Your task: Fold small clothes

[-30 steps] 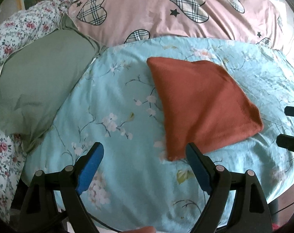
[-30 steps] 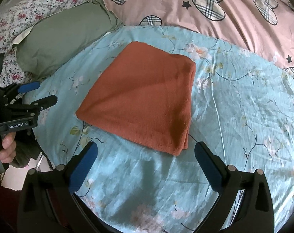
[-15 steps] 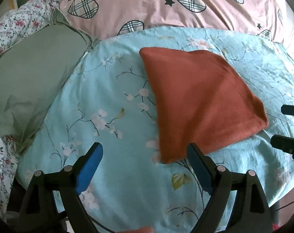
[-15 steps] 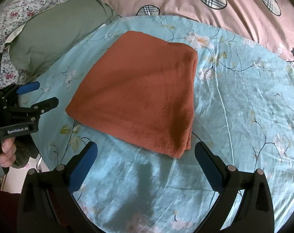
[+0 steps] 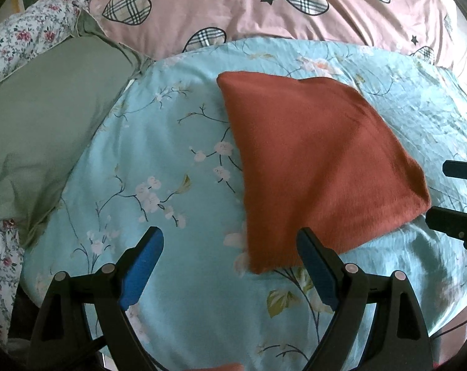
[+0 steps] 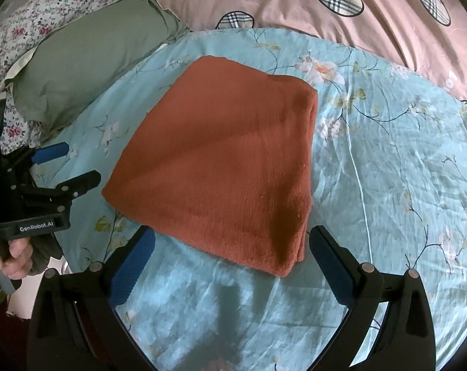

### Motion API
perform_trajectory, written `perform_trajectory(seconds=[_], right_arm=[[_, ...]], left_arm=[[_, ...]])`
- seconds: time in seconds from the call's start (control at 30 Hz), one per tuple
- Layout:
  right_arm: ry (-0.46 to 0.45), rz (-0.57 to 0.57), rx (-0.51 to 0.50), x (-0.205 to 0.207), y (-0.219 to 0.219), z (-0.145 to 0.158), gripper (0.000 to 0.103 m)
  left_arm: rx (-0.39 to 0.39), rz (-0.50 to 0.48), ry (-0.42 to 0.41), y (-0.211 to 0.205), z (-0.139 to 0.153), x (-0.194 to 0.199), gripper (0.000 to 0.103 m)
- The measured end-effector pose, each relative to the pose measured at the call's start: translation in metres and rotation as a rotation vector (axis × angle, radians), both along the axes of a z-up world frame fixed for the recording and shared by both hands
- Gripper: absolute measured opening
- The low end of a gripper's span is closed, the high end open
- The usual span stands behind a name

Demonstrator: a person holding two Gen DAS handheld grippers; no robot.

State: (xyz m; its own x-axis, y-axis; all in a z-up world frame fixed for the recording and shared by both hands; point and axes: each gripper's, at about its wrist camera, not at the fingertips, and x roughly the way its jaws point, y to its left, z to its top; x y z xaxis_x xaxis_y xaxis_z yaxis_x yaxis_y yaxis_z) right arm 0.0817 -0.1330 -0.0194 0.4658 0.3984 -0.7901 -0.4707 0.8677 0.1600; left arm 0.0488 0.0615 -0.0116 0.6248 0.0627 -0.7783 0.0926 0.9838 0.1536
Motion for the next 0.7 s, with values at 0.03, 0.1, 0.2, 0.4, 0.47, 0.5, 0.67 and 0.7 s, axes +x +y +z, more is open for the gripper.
perform_trajectory(seconds=[0.03,0.1,0.2,0.4,0.47,0.5,0.67,0.7], right_arm=[[0.001,0.000,0.003,0.0012,-0.0001,0.0003,0.100],[0.002,-0.001,0.006,0.0039,0.0000,0.0008,0.100],[0.002,-0.003,0.011,0.0047,0.0013,0.0012,0.100],[0.008,0.000,0.019,0.0065,0.0039,0.0003,0.100],[0.008,0.002,0.020,0.0076,0.0035,0.0004,0.100],[0.008,0.002,0.020,0.0077,0.0034,0.0003,0.100],[0.007,0.001,0.019,0.0073,0.0039,0.0003,0.100],[0.008,0.001,0.019,0.0074,0.0039,0.0003,0.100]], left_arm=[[-0.001,0.001,-0.001,-0.0003,0.0000,0.0008,0.089],[-0.002,0.001,-0.001,-0.0013,-0.0004,0.0020,0.089],[-0.004,0.002,0.001,-0.0016,-0.0005,0.0029,0.089],[-0.010,0.000,0.004,-0.0025,-0.0006,0.0068,0.089],[-0.012,0.000,0.005,-0.0034,-0.0008,0.0075,0.089],[-0.013,0.000,0.005,-0.0035,-0.0008,0.0083,0.089],[-0.019,0.001,0.003,-0.0054,-0.0008,0.0082,0.089],[-0.020,0.001,0.002,-0.0060,-0.0005,0.0078,0.089]])
